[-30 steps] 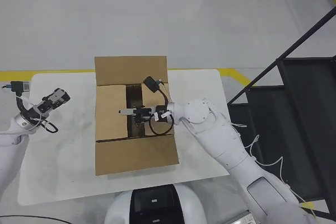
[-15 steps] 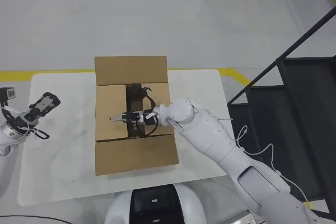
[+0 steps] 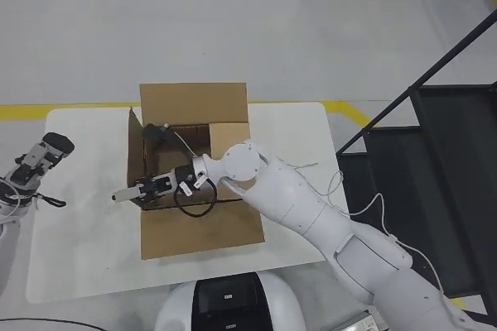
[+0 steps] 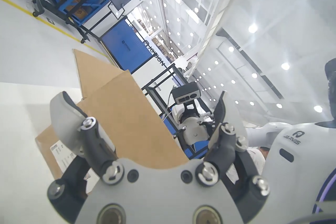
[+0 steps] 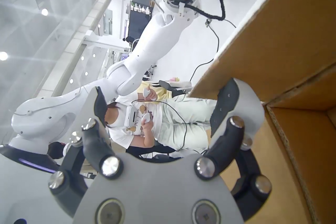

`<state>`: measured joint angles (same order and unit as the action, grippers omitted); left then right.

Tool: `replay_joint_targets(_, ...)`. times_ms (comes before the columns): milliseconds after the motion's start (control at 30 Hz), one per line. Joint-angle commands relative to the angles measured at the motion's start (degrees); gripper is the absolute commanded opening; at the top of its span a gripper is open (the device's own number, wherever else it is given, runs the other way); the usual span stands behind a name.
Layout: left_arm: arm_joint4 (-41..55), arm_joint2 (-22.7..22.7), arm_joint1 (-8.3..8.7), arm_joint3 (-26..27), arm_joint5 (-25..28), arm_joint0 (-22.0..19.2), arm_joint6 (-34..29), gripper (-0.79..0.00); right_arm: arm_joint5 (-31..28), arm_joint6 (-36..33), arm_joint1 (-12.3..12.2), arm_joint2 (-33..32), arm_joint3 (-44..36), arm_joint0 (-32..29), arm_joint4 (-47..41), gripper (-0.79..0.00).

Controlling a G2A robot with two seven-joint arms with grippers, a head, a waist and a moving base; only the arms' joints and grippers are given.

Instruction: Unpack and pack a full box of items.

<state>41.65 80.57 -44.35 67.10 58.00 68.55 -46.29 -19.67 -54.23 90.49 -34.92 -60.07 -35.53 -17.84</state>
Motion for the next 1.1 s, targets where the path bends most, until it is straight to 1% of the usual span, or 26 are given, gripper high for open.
replay_joint_targets(0, 1.6, 1.5, 0.26, 1.2, 0.0, 1.5, 0.0, 0.000, 0.6, 0.9, 2.1, 3.1, 4.1, 2.4, 0.3, 0.000)
replay_joint_targets(133, 3.0, 3.6, 0.82, 2.9, 0.0, 3.8, 0.0, 0.000, 0.8, 2.6, 6.2, 7.6, 12.3, 5.9, 0.4, 0.000)
replay_joint_targets(267, 4.0, 3.5, 1.27, 4.3, -0.7, 4.8, -0.7, 0.000, 0.3, 3.7, 9.7, 9.9, 19.2, 8.3, 0.1, 0.000)
replay_joint_targets(400, 3.8, 1.9, 1.52, 3.8, -3.4, 3.4, -3.4, 0.000, -1.0, 3.6, 12.2, 10.7, 24.1, 9.8, -0.6, 0.000)
replay_joint_targets(533, 3.1, -2.0, 1.05, 0.5, -7.3, -0.5, -7.3, 0.000, -2.9, 2.4, 13.5, 10.0, 26.7, 10.7, -1.9, 0.000)
replay_joint_targets(667, 0.4, -7.1, -0.19, -4.6, -9.1, -5.5, -9.1, 0.000, -4.9, 0.7, 13.7, 8.6, 26.7, 10.9, -3.0, 0.000)
replay_joint_targets(800, -3.3, -11.8, -1.77, -10.0, -9.7, -10.2, -9.7, 0.000, -7.5, -0.2, 12.8, 6.4, 24.4, 10.7, -3.3, 0.000)
replay_joint_targets(933, -7.7, -15.4, -3.33, -15.5, -8.8, -14.1, -8.8, 0.000, -9.8, -0.4, 10.6, 3.1, 20.0, 9.2, -2.4, 0.000)
replay_joint_targets(1067, -12.1, -19.0, -4.98, -18.9, -8.8, -16.9, -7.6, 0.000, -10.2, 0.0, 7.7, -1.3, 12.6, 6.2, -0.4, 0.000)
